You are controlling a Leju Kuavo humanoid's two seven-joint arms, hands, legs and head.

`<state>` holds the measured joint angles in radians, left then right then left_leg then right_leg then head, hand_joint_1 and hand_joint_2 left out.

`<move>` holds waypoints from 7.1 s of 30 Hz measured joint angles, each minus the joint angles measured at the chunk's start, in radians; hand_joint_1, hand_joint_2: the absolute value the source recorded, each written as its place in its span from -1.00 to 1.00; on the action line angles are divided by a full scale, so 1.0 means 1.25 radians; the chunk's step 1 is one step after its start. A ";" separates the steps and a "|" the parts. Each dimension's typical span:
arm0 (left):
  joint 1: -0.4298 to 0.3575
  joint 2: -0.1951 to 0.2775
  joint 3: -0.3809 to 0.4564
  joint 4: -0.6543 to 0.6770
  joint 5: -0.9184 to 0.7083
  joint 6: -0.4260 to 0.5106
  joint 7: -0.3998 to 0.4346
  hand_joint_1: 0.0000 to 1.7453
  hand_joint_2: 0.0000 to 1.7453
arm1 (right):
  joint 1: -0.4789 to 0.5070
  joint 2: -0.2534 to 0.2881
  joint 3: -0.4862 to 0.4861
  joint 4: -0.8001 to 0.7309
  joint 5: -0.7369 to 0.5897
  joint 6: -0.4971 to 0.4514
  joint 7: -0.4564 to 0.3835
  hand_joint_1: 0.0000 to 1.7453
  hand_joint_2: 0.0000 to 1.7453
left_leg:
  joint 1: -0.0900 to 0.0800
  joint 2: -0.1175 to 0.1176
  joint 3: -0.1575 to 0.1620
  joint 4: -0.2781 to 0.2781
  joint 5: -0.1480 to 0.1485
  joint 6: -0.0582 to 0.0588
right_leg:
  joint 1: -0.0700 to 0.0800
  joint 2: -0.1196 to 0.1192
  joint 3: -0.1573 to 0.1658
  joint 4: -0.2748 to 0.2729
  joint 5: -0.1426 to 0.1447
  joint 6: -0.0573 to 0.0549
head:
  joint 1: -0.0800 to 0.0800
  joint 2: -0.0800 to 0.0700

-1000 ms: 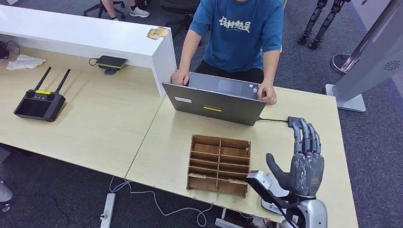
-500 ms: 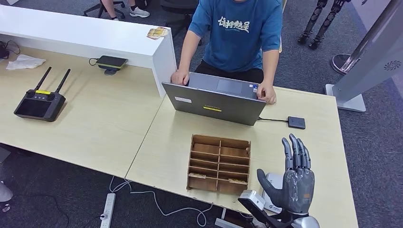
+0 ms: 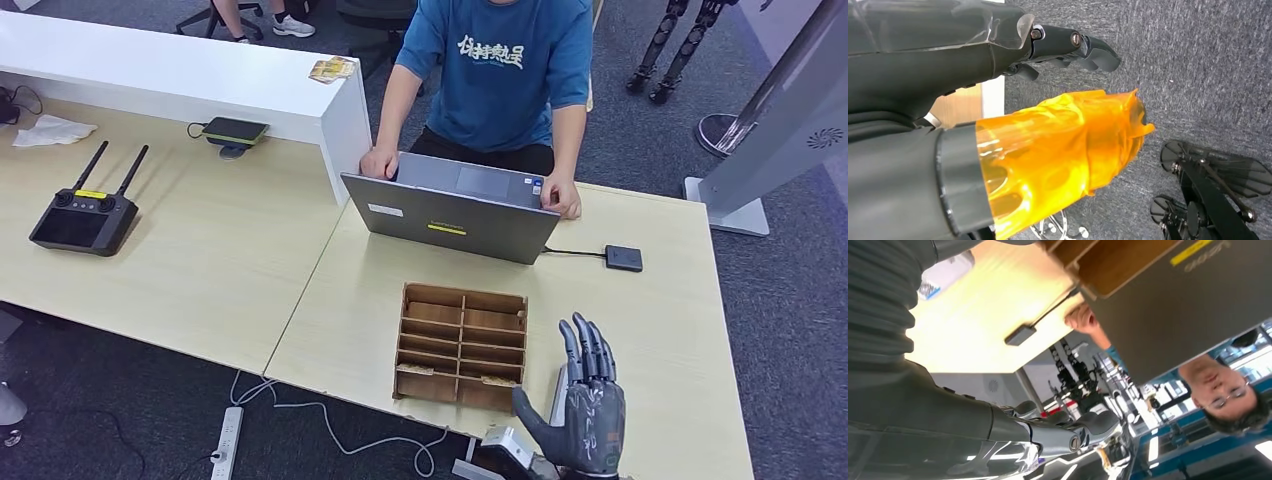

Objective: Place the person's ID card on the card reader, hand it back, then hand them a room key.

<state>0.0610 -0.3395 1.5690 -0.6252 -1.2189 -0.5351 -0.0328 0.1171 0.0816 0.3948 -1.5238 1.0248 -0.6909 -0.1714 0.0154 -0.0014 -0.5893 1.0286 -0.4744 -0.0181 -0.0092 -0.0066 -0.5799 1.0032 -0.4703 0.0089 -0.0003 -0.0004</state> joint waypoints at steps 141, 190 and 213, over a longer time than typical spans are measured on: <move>0.006 0.000 0.000 -0.033 -0.020 -0.042 0.012 -1.00 -1.00 | -0.203 -0.092 0.285 0.269 0.254 -0.002 0.177 0.95 1.00 | 0.000 0.000 0.000 0.000 0.000 0.000 | 0.000 0.000 0.000 0.000 0.000 0.000 | 0.000 0.000; 0.006 0.000 0.000 -0.033 -0.018 -0.042 0.013 -1.00 -1.00 | -0.188 -0.094 0.276 0.227 0.295 -0.002 0.151 -1.00 1.00 | 0.000 0.000 0.000 0.000 0.000 0.000 | 0.000 0.000 0.000 0.000 0.000 0.000 | 0.000 0.000; 0.006 0.000 0.000 -0.033 0.013 -0.021 0.019 -1.00 -1.00 | -0.148 -0.152 0.244 0.177 0.350 0.015 0.242 -1.00 1.00 | 0.000 0.000 0.000 0.000 0.000 0.000 | 0.000 0.000 0.000 0.000 0.000 0.000 | 0.000 0.000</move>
<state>0.0690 -0.3395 1.5690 -0.6661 -1.2024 -0.5608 -0.0094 -0.0683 -0.1084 0.6992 -1.3029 1.4624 -0.6720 0.1315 0.0153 -0.0012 -0.5889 1.0287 -0.4747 -0.0177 -0.0093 -0.0064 -0.5801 1.0032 -0.4702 0.0087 -0.0004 -0.0004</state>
